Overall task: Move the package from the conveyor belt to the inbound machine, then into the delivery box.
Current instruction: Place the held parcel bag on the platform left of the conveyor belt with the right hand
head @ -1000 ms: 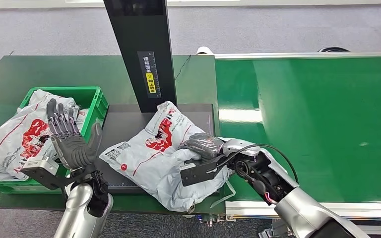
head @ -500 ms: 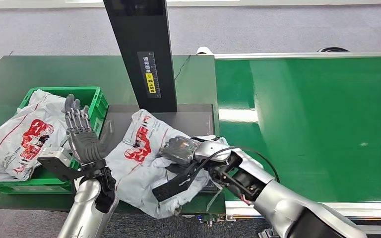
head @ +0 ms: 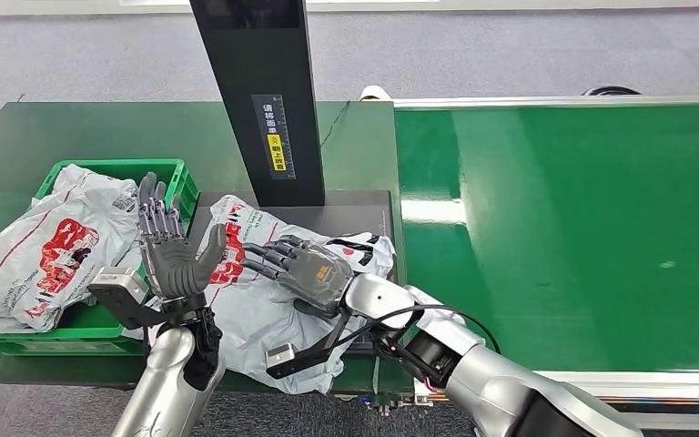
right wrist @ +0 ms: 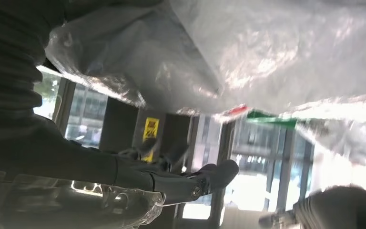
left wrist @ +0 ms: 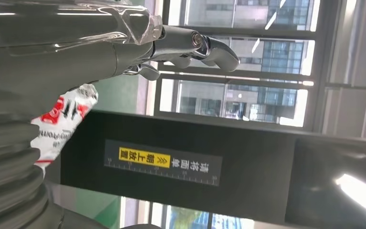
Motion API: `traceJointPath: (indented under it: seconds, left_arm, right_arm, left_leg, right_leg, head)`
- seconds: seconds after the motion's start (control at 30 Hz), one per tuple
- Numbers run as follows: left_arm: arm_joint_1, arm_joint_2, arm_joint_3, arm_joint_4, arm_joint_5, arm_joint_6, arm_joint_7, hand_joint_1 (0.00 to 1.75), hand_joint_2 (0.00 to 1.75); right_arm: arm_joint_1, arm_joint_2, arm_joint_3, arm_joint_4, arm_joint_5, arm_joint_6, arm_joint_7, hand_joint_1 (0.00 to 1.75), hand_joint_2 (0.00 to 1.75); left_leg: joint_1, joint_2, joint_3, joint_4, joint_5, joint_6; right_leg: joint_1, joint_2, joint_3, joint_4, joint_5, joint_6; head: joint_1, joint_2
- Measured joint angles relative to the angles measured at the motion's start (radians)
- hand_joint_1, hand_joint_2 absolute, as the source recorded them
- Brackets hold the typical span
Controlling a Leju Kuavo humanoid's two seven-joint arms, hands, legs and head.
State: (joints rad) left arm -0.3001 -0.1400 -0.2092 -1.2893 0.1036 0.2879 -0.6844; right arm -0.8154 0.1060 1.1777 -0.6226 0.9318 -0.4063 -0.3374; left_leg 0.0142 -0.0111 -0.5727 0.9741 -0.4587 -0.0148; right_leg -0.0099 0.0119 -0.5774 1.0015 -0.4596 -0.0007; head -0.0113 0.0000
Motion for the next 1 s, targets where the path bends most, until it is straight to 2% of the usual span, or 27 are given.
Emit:
traceJointPath:
  seconds: [0.2, 0.33, 0.5, 0.57, 0.7, 0.83, 1.0]
  left_arm:
    - [-0.017, 0.0, -0.012, 0.027, 0.001, -0.014, -0.002, 0.0, 1.75]
    - [-0.018, 0.002, -0.014, 0.038, 0.001, -0.014, -0.006, 0.0, 1.75]
    - [-0.013, 0.008, -0.015, 0.039, -0.002, -0.015, -0.017, 0.0, 1.75]
    - [-0.007, 0.011, -0.017, 0.039, -0.01, -0.015, -0.018, 0.0, 1.75]
    - [0.005, 0.016, -0.025, 0.036, -0.026, -0.016, -0.018, 0.0, 1.75]
    - [0.007, 0.019, -0.029, 0.036, -0.03, -0.016, -0.018, 0.0, 1.75]
    - [0.008, 0.019, -0.03, 0.036, -0.03, -0.016, -0.018, 0.0, 1.75]
  right_arm:
    - [0.024, -0.004, -0.081, 0.0, 0.041, -0.015, 0.044, 0.0, 1.75]
    - [0.043, -0.013, -0.159, -0.004, -0.035, -0.026, -0.002, 0.0, 1.75]
    - [0.093, -0.046, -0.277, -0.058, -0.086, -0.123, 0.001, 0.0, 1.75]
    - [0.127, -0.064, -0.339, -0.096, -0.149, -0.147, -0.024, 0.0, 1.75]
    - [0.2, -0.097, -0.47, -0.185, -0.295, -0.133, -0.101, 0.0, 1.75]
    - [0.238, -0.116, -0.543, -0.238, -0.312, -0.127, -0.111, 0.0, 1.75]
    - [0.257, -0.125, -0.578, -0.273, -0.313, -0.125, -0.111, 0.0, 1.75]
  left_leg:
    - [0.0, 0.0, 0.0, 0.0, 0.0, 0.0]
    - [0.0, 0.0, 0.0, 0.0, 0.0, 0.0]
    - [0.0, 0.0, 0.0, 0.0, 0.0, 0.0]
    - [0.0, -0.001, 0.0, 0.0, 0.0, 0.0]
    - [0.0, -0.001, -0.001, 0.0, 0.0, 0.0]
    - [0.0, 0.0, -0.001, 0.0, 0.0, 0.0]
    - [0.0, 0.0, -0.001, 0.0, 0.0, 0.0]
  right_leg:
    - [0.0, 0.0, 0.0, 0.0, 0.0, 0.0]
    - [0.0, 0.0, 0.0, 0.0, 0.0, 0.0]
    - [0.0, 0.0, 0.0, 0.0, 0.0, 0.0]
    - [0.0, 0.0, 0.0, 0.0, 0.0, 0.0]
    - [0.0, 0.0, 0.0, 0.0, 0.0, 0.0]
    - [0.0, 0.0, 0.0, 0.0, 0.0, 0.0]
    - [0.0, 0.0, 0.0, 0.0, 0.0, 0.0]
  head:
    - [0.0, 0.0]
    - [0.0, 0.0]
    - [0.0, 0.0]
    - [0.0, 0.0]
    - [0.0, 0.0]
    - [0.0, 0.0]
    - [0.0, 0.0]
